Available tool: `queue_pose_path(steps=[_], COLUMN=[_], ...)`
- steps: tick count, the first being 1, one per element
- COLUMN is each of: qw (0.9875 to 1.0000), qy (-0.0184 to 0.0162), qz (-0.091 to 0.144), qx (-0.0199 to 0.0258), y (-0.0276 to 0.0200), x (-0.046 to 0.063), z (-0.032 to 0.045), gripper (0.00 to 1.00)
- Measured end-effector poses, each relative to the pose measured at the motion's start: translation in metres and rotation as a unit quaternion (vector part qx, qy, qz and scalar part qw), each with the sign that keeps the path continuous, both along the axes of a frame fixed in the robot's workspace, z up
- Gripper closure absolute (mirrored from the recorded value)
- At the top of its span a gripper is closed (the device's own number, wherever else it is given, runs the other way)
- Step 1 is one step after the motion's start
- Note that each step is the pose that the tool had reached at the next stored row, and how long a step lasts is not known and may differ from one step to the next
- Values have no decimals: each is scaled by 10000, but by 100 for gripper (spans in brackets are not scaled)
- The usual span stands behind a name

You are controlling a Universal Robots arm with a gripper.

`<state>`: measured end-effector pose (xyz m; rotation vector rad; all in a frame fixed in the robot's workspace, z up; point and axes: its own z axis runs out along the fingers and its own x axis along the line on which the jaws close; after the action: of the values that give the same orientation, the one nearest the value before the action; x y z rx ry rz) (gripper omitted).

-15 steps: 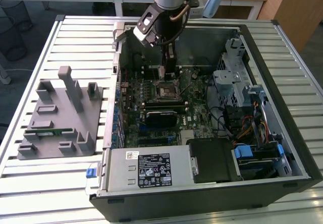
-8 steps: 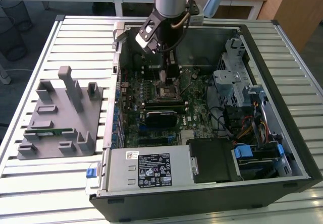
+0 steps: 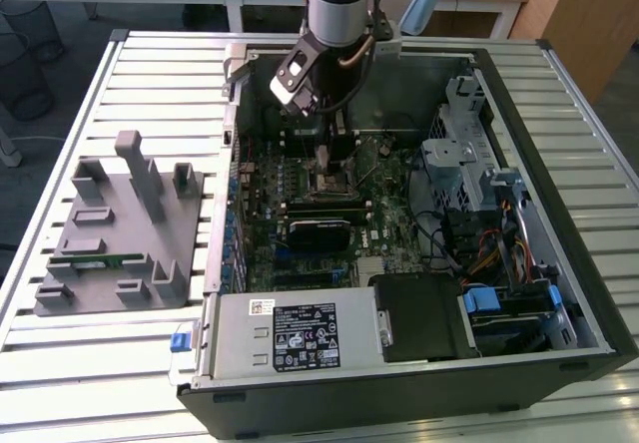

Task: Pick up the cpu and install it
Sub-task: 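Place the cpu into insertion slot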

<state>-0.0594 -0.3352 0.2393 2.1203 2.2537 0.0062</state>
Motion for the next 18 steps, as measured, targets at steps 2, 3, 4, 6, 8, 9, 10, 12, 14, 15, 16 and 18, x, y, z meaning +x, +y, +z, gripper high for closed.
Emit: queue_pose_path(steps=[2,3,4,6,8,9,10,12,14,15,16,18], qw=[10000,10000,10000,10000,10000,10000,10000,10000,10000,10000,10000,10000], qy=[-1,0,0,0,0,0,-1,0,0,0,-1,0], qz=[-5,-13,-28,-67,-78,-78,-77,-78,-78,-78,-78,-79], qx=[1,1,0,1,0,0,1,1,0,0,1,1], y=[15,20,24,35,44,46,47,48,47,47,48,48], x=[0,0,0,0,0,0,1,0,0,0,0,8], z=[-36,-53,-68,-102,-139,-157,-174,-199,-204,-206,-211,-223], gripper=[47,47,47,47,47,47,47,47,47,47,47,47])
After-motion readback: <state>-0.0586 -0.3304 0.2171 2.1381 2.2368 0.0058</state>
